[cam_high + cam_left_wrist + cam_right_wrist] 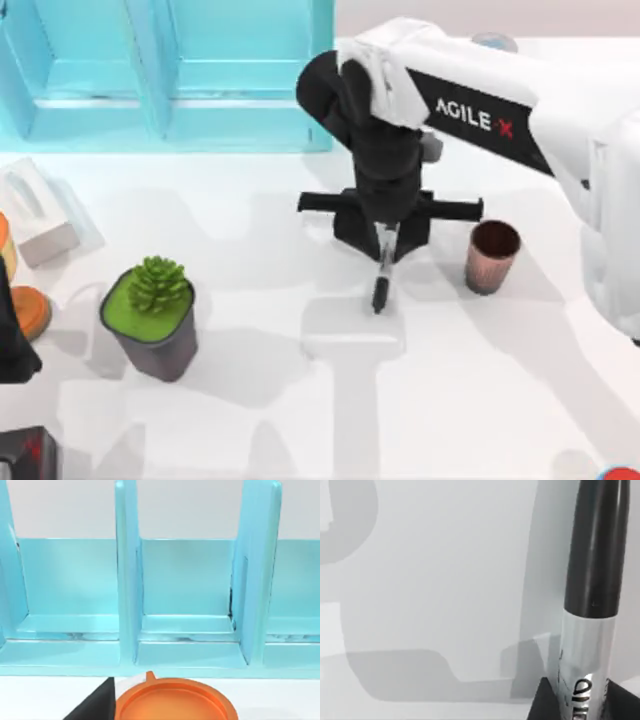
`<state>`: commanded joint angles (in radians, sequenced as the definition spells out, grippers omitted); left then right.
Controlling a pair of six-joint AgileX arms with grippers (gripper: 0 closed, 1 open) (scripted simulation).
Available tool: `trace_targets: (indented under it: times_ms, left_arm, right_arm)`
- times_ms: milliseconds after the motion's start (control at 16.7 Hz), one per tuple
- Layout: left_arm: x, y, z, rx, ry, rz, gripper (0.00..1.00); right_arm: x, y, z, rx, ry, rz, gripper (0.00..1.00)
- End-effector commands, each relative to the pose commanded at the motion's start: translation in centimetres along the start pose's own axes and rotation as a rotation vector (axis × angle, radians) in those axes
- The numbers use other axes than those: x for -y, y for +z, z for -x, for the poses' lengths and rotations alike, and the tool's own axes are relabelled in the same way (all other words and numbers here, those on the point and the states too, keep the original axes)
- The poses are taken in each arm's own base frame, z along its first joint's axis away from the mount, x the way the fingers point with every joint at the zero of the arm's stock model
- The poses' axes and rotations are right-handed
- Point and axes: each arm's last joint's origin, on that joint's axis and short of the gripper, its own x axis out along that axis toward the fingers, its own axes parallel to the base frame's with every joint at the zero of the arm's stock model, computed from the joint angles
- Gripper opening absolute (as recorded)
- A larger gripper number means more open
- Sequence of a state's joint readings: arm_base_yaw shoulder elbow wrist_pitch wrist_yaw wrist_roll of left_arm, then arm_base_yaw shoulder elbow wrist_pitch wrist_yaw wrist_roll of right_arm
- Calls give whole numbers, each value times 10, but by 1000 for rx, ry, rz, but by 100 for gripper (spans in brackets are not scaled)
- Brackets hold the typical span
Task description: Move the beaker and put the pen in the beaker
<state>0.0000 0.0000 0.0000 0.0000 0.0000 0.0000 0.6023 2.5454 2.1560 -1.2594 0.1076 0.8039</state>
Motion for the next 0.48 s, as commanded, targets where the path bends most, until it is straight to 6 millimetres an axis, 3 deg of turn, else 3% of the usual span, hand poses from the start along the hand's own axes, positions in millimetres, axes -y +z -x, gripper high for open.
trace_targets:
  times_ms: [120,480]
  left_arm:
    - [0,0,0,0,0,0,100]
    - [0,0,0,0,0,0,100]
  right_arm:
    - [1,-7,8,-2,-3,-1,0]
    - [8,-41,57,22,26,-6,0]
